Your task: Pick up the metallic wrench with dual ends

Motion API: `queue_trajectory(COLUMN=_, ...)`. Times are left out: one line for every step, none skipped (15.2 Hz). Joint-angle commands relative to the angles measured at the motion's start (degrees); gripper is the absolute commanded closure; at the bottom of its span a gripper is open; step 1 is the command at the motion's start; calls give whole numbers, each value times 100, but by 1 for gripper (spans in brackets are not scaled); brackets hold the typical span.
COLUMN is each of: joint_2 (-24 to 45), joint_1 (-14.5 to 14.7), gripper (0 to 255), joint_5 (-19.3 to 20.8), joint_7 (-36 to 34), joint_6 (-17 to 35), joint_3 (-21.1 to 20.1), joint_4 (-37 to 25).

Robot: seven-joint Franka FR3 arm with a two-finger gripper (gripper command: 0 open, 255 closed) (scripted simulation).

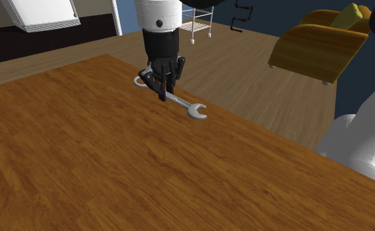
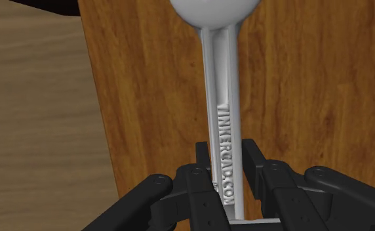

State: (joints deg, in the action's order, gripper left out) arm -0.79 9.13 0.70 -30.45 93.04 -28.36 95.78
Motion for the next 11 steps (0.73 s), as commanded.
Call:
queue_trajectory(joint_2=32, joint_1=2, gripper=255, joint_5=15, joint_7=-3, joint_6=-164, joint_3=-2, joint_4=-190)
queue_trajectory(joint_2=50, joint_1=5, gripper=255, joint_5=23, joint_7=-8, joint_6=-246, joint_3=-5, joint_4=-288)
queue_trajectory(joint_2=70, joint_1=8, gripper=255, joint_5=32, joint_7=-14, joint_6=-328, joint_3=-9, joint_4=-387)
queue_trajectory(joint_2=92, joint_1=11, gripper=255, joint_5=42, joint_7=-20, joint_6=-410, joint_3=-12, joint_4=-489)
queue_trajectory(joint_2=115, joint_1=16, gripper=255, joint_5=53, joint_7=-27, joint_6=-494, joint_3=-17, joint_4=-593)
queue_trajectory(joint_2=141, joint_1=20, gripper=255, joint_5=65, joint_7=-34, joint_6=-578, joint_3=-21, joint_4=-699)
queue_trajectory(joint_2=168, joint_1=26, gripper=255, joint_5=78, joint_7=-42, joint_6=-663, joint_3=-26, joint_4=-807)
queue_trajectory(joint_2=197, joint_1=32, gripper=255, joint_5=92, joint_7=-51, joint_6=-748, joint_3=-32, joint_4=-919)
queue_trajectory(joint_2=229, joint_1=39, gripper=255, joint_5=107, joint_7=-60, joint_6=-835, joint_3=-38, joint_4=-1033)
queue_trajectory(joint_2=233, joint_1=40, gripper=255, joint_5=109, joint_7=-61, joint_6=-848, joint_3=-38, joint_4=-1049)
queue_trajectory(joint_2=234, joint_1=40, gripper=255, joint_5=110, joint_7=-61, joint_6=-848, joint_3=-38, joint_4=-1050)
